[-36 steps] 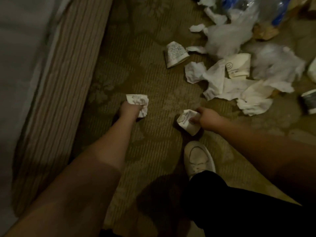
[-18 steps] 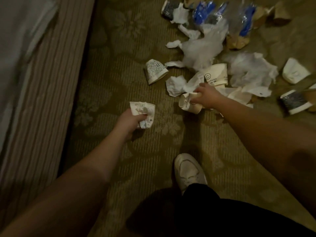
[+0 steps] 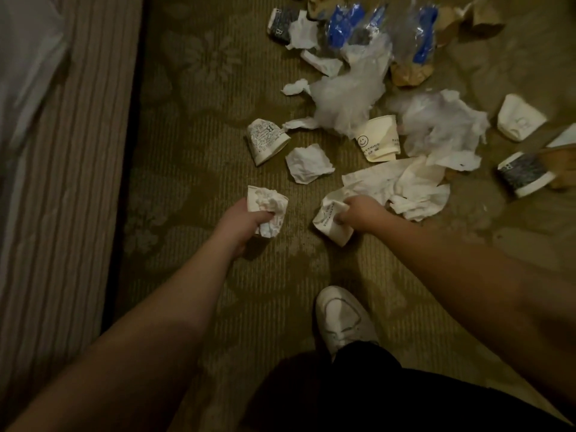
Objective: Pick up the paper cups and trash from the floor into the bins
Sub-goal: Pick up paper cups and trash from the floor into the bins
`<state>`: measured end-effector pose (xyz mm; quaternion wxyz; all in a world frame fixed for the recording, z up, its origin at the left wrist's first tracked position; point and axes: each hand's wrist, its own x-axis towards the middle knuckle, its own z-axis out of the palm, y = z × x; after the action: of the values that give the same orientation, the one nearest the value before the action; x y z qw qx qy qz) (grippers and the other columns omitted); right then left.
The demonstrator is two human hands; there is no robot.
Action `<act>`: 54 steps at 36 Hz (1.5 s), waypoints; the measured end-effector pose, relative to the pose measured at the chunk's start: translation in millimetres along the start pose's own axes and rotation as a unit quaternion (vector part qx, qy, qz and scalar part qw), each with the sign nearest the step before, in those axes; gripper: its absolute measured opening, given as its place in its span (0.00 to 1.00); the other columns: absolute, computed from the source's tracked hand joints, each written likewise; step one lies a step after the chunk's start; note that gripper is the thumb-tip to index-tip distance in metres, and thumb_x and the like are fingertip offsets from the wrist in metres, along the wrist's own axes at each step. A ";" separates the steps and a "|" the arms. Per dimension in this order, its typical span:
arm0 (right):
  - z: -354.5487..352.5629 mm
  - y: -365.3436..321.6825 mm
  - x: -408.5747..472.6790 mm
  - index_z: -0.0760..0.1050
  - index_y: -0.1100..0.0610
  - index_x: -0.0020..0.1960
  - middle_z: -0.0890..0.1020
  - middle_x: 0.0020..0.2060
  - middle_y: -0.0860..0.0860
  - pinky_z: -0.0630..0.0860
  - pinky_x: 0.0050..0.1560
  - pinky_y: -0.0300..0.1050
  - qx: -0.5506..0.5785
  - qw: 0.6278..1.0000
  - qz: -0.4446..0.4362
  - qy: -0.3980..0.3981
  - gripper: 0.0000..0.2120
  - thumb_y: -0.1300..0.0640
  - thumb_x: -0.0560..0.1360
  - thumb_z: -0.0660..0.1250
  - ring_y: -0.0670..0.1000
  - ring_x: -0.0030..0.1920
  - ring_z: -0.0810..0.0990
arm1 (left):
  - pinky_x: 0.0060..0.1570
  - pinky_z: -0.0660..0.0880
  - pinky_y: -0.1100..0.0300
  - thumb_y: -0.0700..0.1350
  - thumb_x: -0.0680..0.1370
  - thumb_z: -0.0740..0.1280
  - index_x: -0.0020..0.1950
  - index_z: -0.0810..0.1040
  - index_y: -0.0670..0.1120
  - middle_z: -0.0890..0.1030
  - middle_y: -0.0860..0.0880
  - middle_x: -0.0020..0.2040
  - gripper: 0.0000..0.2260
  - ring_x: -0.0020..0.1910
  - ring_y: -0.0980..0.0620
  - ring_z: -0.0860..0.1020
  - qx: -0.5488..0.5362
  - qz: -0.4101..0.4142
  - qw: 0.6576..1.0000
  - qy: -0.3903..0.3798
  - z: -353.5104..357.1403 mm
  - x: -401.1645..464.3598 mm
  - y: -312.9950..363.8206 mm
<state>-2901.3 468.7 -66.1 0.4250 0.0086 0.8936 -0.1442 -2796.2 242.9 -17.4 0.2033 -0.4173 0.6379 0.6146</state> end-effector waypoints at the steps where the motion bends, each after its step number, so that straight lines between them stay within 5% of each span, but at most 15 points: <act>1: 3.1 3.9 -3.9 0.72 0.55 0.70 0.78 0.51 0.53 0.76 0.40 0.44 -0.005 1.000 0.000 -0.010 0.24 0.51 0.76 0.71 0.51 0.47 0.78 | 0.53 0.79 0.51 0.35 0.76 0.70 0.68 0.76 0.46 0.83 0.44 0.57 0.21 0.51 0.47 0.82 0.015 0.001 1.000 -0.004 2.9 1.2 5.4; 6: 6.8 33.0 -18.9 0.78 0.55 0.61 0.80 0.55 0.54 0.73 0.37 0.43 0.004 0.999 -0.036 -0.012 0.18 0.50 0.74 0.73 0.51 0.49 0.79 | 0.41 0.73 0.58 0.40 0.76 0.71 0.69 0.75 0.48 0.81 0.49 0.55 0.21 0.47 0.53 0.79 0.155 0.042 0.986 -0.041 21.0 13.4 38.3; 9: 2.1 53.5 -27.0 0.80 0.54 0.60 0.76 0.58 0.50 0.71 0.40 0.41 0.031 0.996 -0.080 0.024 0.16 0.53 0.73 0.73 0.51 0.54 0.75 | 0.55 0.74 0.52 0.45 0.75 0.73 0.70 0.74 0.47 0.76 0.47 0.63 0.24 0.57 0.48 0.77 0.265 0.097 0.958 -0.050 34.3 30.8 59.5; 12: -4.3 70.3 -37.1 0.81 0.52 0.57 0.79 0.53 0.49 0.77 0.44 0.46 0.063 0.994 -0.087 0.037 0.12 0.55 0.73 0.71 0.51 0.51 0.79 | 0.71 0.66 0.49 0.49 0.74 0.74 0.76 0.68 0.47 0.62 0.45 0.77 0.32 0.72 0.42 0.66 0.395 0.136 0.907 -0.053 50.6 53.3 77.5; 18: -14.0 104.0 -54.9 0.78 0.51 0.52 0.80 0.45 0.48 0.74 0.38 0.43 0.074 0.995 -0.069 0.018 0.06 0.55 0.75 0.70 0.47 0.43 0.78 | 0.67 0.68 0.51 0.52 0.75 0.72 0.77 0.65 0.45 0.60 0.44 0.78 0.33 0.73 0.42 0.65 0.499 0.167 0.847 -0.068 80.2 76.7 87.7; 22: -13.4 127.0 -58.2 0.76 0.51 0.54 0.80 0.47 0.48 0.71 0.37 0.43 0.094 0.994 -0.051 0.035 0.08 0.55 0.76 0.70 0.46 0.44 0.77 | 0.50 0.71 0.57 0.50 0.74 0.74 0.77 0.66 0.47 0.72 0.43 0.72 0.33 0.62 0.44 0.75 0.420 0.118 0.897 -0.066 79.8 81.8 85.7; 27: -18.5 142.6 -61.0 0.70 0.50 0.71 0.77 0.58 0.47 0.76 0.51 0.47 0.098 0.993 -0.054 0.032 0.23 0.54 0.77 0.70 0.51 0.56 0.78 | 0.46 0.70 0.59 0.45 0.78 0.70 0.71 0.73 0.46 0.79 0.44 0.63 0.21 0.49 0.51 0.75 0.355 0.125 0.924 -0.060 78.0 69.0 70.1; 33: -30.8 145.9 -51.5 0.80 0.56 0.57 0.81 0.53 0.55 0.72 0.41 0.45 0.049 0.994 -0.069 0.067 0.10 0.59 0.77 0.68 0.52 0.48 0.78 | 0.49 0.73 0.58 0.46 0.78 0.70 0.70 0.74 0.46 0.80 0.45 0.61 0.20 0.51 0.50 0.77 0.251 0.105 0.962 -0.028 75.4 47.1 40.3; 40: -51.6 146.8 -16.0 0.75 0.60 0.68 0.59 0.77 0.57 0.63 0.73 0.52 -0.035 0.994 -0.014 0.101 0.25 0.50 0.74 0.72 0.59 0.74 0.63 | 0.56 0.77 0.52 0.46 0.76 0.72 0.68 0.76 0.50 0.83 0.48 0.57 0.21 0.52 0.49 0.81 0.150 0.057 0.987 -0.029 72.0 14.0 17.9; 44: -51.4 141.2 -2.6 0.72 0.60 0.71 0.65 0.74 0.55 0.69 0.67 0.52 -0.026 0.996 0.005 0.087 0.29 0.49 0.75 0.72 0.58 0.69 0.70 | 0.59 0.78 0.45 0.47 0.71 0.74 0.65 0.78 0.52 0.84 0.49 0.54 0.22 0.53 0.48 0.83 0.093 0.048 0.994 -0.032 70.0 2.6 4.4; 54: -23.9 135.4 -20.9 0.68 0.55 0.71 0.77 0.64 0.56 0.75 0.59 0.55 0.124 0.981 0.093 0.113 0.25 0.51 0.77 0.69 0.59 0.61 0.77 | 0.46 0.80 0.52 0.35 0.77 0.68 0.70 0.73 0.44 0.82 0.44 0.55 0.21 0.50 0.46 0.83 -0.058 -0.030 0.998 -0.006 60.5 -21.9 -1.2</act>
<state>-2887.4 607.0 -69.7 0.3282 0.1610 0.9063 -0.2122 -2798.1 306.9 -11.1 0.2015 -0.4434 0.5872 0.6465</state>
